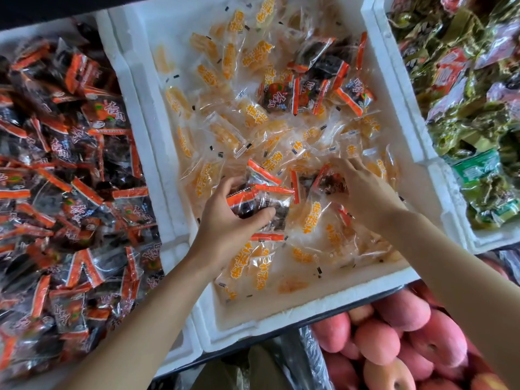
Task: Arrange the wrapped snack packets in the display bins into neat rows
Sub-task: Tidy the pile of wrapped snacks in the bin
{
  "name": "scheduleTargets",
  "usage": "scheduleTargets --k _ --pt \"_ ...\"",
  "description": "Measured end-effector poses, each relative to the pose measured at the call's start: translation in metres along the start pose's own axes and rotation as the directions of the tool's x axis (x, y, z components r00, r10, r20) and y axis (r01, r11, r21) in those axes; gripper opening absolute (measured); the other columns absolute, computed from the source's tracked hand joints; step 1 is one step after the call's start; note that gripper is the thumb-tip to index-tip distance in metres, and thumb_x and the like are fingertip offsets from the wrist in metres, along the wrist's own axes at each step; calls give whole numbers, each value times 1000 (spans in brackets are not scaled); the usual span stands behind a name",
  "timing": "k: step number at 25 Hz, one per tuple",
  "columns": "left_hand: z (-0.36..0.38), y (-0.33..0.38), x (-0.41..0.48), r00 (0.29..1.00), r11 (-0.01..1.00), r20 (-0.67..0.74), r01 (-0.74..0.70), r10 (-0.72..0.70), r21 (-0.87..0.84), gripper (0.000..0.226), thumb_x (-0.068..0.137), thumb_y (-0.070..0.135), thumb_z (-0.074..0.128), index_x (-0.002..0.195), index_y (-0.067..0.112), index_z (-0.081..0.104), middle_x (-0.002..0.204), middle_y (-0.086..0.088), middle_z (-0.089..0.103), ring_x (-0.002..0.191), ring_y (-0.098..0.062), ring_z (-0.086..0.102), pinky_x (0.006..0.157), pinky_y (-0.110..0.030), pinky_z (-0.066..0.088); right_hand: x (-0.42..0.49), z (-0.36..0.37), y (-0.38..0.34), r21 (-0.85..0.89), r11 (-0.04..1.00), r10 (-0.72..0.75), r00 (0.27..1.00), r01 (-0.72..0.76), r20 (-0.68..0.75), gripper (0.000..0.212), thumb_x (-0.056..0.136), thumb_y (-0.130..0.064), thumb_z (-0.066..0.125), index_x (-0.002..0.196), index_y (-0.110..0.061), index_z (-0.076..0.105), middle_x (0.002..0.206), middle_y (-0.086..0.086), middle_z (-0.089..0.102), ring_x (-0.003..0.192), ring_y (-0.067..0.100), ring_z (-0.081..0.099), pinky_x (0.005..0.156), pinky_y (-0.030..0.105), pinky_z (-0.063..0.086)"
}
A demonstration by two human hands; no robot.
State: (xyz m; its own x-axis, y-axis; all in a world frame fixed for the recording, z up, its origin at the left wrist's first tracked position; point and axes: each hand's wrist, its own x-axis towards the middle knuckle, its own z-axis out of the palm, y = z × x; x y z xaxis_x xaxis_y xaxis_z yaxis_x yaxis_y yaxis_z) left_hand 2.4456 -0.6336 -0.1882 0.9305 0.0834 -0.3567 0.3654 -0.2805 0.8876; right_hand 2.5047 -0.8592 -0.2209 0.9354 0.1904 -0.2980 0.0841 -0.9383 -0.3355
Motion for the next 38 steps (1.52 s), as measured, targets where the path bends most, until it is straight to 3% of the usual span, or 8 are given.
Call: scheduleTargets --k 6,11,14,23,28,32,36,38 --pt "2 -3 2 999 1000 29 25 -25 16 52 76 16 78 114 31 46 102 27 49 78 33 45 62 6 36 18 -14 2 -141 990 -7 985 32 175 82 75 -37 76 143 -35 31 126 1 44 107 23 53 87 36 46" --pt "4 -3 2 999 1000 46 26 -26 6 52 77 15 77 119 26 47 102 26 49 77 32 46 61 5 38 21 -8 2 100 994 -50 985 33 165 56 68 -30 81 118 -25 57 116 -3 45 107 16 44 91 29 40" --pt "3 -5 2 999 1000 26 32 -32 0 49 77 18 77 113 33 48 102 27 50 81 29 49 63 4 39 13 -6 1 223 975 -26 997 10 70 43 70 -29 81 103 -22 56 99 -2 63 85 13 58 71 28 46" --pt "-38 -6 -13 997 998 -73 -16 11 -59 45 76 11 78 111 26 55 98 17 63 79 16 60 63 -2 43 -34 -27 -76 512 859 209 904 13 -373 37 73 -26 77 97 -19 49 79 -15 61 68 4 61 61 17 49" --pt "-127 -40 -42 971 996 -234 -22 41 85 47 73 17 80 114 27 58 111 13 65 102 1 59 87 -10 40 -49 14 -172 635 771 141 959 49 -245 39 72 -24 79 94 -24 46 73 -12 63 66 6 62 58 22 49" --pt "-218 -81 -68 915 966 -393 177 -92 187 53 73 31 81 120 28 57 115 11 59 109 -8 52 87 -23 37 -40 59 -247 639 764 34 983 91 -181 42 73 -35 77 97 -27 43 77 -5 62 70 15 62 65 32 49" --pt "-293 -118 -79 876 955 -458 249 -151 162 67 54 60 78 111 28 63 109 6 67 102 -14 61 90 -36 48 -16 98 -312 680 731 -27 998 56 -53 45 77 -34 75 106 -17 45 90 1 64 76 16 58 68 27 44" --pt "-314 -134 -76 868 957 -470 253 -159 143 51 66 48 81 107 23 64 101 2 68 93 -17 61 85 -36 47 -3 113 -338 729 684 -4 1000 20 -24 45 80 -34 73 108 -16 42 97 3 62 79 17 57 68 26 44"
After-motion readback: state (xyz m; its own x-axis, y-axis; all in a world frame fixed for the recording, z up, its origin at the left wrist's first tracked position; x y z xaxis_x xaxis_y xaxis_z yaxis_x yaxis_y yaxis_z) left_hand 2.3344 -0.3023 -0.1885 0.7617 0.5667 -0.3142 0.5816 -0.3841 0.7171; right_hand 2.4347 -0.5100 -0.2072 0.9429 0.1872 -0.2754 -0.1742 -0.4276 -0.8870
